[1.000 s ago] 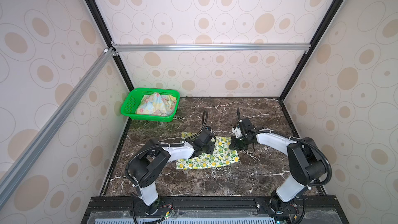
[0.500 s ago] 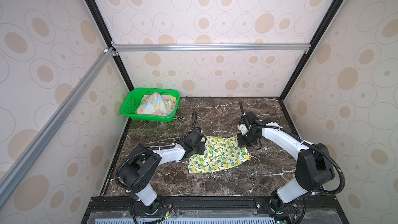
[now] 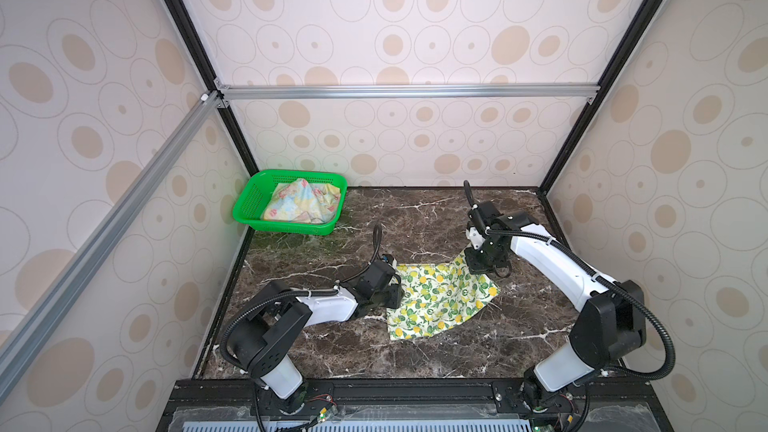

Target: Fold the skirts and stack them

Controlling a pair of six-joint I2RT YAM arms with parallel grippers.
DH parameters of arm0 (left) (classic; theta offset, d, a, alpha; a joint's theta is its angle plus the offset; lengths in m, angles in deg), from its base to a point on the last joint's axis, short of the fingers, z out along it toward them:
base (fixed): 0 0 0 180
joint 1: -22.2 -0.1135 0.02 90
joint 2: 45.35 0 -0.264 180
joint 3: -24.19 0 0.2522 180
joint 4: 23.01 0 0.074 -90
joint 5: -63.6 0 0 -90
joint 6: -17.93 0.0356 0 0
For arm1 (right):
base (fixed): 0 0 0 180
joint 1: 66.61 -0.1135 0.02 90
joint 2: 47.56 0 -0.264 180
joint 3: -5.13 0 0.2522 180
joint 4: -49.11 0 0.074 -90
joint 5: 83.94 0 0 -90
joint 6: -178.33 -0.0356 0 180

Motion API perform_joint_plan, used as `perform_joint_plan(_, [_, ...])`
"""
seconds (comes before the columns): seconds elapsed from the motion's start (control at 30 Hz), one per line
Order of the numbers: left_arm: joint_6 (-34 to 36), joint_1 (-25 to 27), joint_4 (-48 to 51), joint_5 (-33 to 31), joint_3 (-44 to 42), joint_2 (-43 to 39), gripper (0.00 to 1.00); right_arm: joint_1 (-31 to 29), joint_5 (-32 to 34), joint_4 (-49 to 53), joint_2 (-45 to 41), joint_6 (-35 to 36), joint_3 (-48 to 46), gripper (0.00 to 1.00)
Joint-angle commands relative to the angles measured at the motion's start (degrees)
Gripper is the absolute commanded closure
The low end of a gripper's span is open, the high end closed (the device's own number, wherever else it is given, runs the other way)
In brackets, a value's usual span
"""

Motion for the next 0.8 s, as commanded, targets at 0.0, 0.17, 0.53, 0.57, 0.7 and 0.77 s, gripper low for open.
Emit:
perform_joint_plan(0.0, [-4.21,1.75,-4.28,1.43,-0.88,2.50,0.57,-1.13,1.26,3.06,-0.70,-0.48,2.05,1.00])
perform_joint_plan(0.17, [-6.66,3.90,-8.11,1.68,-0.57,5.16,0.58,-4.15,0.94,2.68,0.60,-2.58,2.84,1.00])
perform_joint_plan(0.53, [-10.93,6.56,-12.07,1.32,-0.13,9.35,0.60,-9.22,-2.19,-2.62,0.31,-10.14,1.56,1.00])
perform_joint_plan(0.57, [-11.23,6.66,-12.38,1.32,-0.03,9.65,0.60,-9.33,-3.21,-4.02,-0.08,-11.17,0.65,1.00])
perform_joint_plan(0.7, [-12.02,7.00,-13.19,1.23,0.15,10.58,0.61,-9.96,-6.00,-8.59,-1.43,-15.11,-2.73,1.00])
perform_joint_plan(0.77, [-12.35,7.10,-13.30,0.98,0.17,10.84,0.61,-10.85,-6.37,-10.51,-1.87,-16.73,-4.28,1.00])
